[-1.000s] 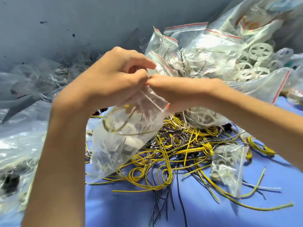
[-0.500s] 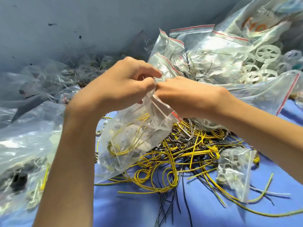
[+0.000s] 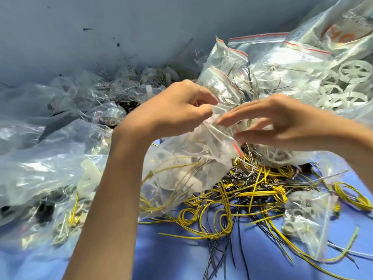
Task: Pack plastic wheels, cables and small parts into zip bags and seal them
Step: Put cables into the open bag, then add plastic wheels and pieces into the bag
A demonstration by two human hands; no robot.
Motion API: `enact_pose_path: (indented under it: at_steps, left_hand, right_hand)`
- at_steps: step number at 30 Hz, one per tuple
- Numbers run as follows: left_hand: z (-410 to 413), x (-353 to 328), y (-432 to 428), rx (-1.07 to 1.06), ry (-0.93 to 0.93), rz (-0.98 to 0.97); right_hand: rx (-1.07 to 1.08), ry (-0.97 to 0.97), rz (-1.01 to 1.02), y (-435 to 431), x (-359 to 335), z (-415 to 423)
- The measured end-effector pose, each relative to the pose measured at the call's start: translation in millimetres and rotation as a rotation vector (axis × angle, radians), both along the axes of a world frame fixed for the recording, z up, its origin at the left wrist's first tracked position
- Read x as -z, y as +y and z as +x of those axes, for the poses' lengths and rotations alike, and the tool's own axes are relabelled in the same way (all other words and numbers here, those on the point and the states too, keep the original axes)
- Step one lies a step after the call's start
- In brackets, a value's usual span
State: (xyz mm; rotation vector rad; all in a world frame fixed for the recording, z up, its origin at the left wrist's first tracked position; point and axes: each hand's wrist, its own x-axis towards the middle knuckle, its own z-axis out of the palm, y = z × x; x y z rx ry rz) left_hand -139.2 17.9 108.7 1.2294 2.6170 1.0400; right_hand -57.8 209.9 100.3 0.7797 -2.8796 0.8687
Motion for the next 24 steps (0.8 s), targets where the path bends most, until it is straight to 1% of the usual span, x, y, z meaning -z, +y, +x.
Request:
enact_pose_path:
  at_steps: [1,2,3,6,7,8,11,13,14,17,19,22,24]
  left_hand:
    - [-2,1,-2,-0.006,0.003,-0.03]
    - [-4,1,-5,-0.008,0.007,-0.062]
    - [-6,1,-7,-0.009,0.011,-0.084]
    - [-5,1,-9,-0.008,0.004,-0.098]
    - [-5,2,-8,-0.001,0.0,-0.101]
    - [-3,1,-7,0.007,-0.002,-0.111]
    - [-2,3,-3,0.023,0.023,-0.152]
    - [-1,4,0,0.038,0.049,-0.182]
    - [0,5,1,0.047,0.05,-0.189]
    - [2,5,2,0.057,0.054,-0.212]
    - [2,6,2,0.06,0.059,-0.237]
    - [3,6,4,0.082,0.062,-0.286]
    - [7,4,6,0.103,0.067,-0.281]
  right_hand:
    - [0.014,0.084,0.055,18,1,7]
    - [0.034,0.068,0.137,29,0,18]
    - [0.022,0.003,0.218,43,6,26]
    - [0.028,-0.437,0.48,65,39,46]
    - [-0.011,-0.485,0.546,70,57,48]
    - [0.0,-0.492,0.603,72,70,50]
    - [0.073,-0.346,0.587,77,88,50]
    - [0.083,-0.263,0.569,77,81,50]
    - [0.098,-0.251,0.552,76,74,50]
    - [0.123,-0.151,0.446,70,47,43]
    - [0.137,-0.147,0.416,64,20,38]
    - [0.197,-0.23,0.414,54,-20,27]
    - [0.227,-0.161,0.341,40,-39,15]
